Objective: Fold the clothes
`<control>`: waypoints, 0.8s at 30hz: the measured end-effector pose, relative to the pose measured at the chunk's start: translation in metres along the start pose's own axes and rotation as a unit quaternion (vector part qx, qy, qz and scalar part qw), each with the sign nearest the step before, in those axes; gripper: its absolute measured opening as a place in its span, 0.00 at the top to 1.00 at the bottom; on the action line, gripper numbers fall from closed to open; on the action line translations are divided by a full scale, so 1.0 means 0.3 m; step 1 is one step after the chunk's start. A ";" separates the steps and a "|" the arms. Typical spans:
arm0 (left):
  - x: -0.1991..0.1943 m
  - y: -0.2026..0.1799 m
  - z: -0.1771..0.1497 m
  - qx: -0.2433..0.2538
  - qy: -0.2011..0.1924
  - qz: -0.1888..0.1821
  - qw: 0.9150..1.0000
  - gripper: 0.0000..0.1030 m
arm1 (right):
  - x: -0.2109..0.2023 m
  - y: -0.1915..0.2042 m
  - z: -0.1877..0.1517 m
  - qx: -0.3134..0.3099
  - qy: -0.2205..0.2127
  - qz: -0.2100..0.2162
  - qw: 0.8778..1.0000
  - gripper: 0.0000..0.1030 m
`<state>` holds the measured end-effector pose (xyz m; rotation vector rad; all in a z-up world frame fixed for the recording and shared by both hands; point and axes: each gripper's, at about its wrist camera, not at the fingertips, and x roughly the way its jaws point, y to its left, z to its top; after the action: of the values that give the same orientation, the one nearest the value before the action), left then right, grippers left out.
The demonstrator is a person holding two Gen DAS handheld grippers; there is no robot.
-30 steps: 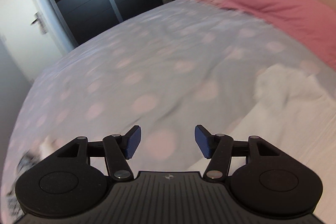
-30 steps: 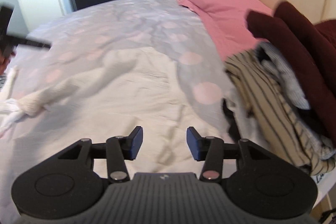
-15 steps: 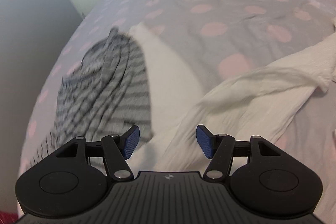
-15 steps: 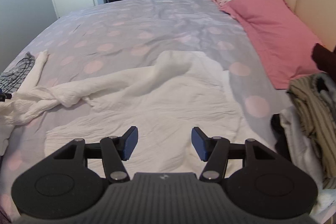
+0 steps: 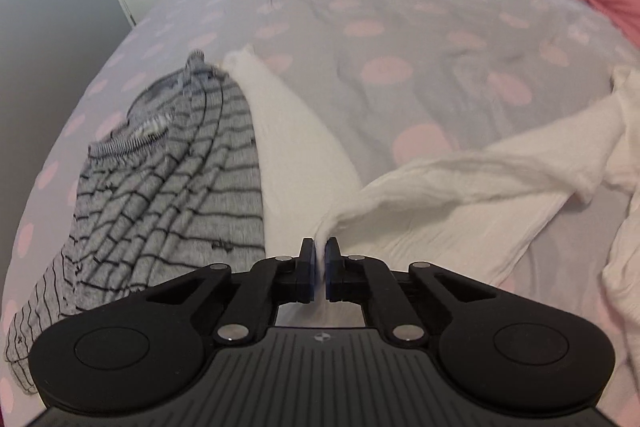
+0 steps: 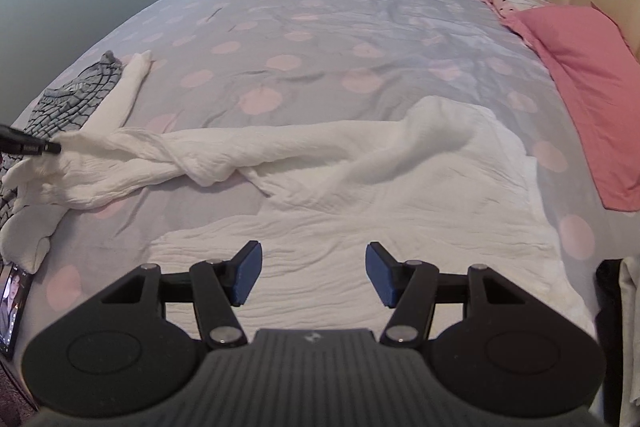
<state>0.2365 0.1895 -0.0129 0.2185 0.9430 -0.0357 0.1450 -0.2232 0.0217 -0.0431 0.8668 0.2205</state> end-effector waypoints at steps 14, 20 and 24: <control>-0.078 0.040 -0.018 0.010 -0.022 -0.037 0.999 0.98 | 0.015 0.052 0.035 0.001 -0.001 0.007 1.000 0.40; -0.160 -0.028 -0.073 0.063 -0.018 -0.099 0.993 0.98 | 0.043 0.029 0.029 0.010 0.010 -0.003 1.000 0.37; -0.184 -0.124 -0.166 0.122 0.012 -0.146 0.982 0.98 | 0.072 0.001 0.009 0.023 0.028 -0.011 0.999 0.37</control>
<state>0.1597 0.1597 -0.0030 0.3058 0.9876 -0.4211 0.1605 -0.2188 0.0072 -0.0158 0.9260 0.1802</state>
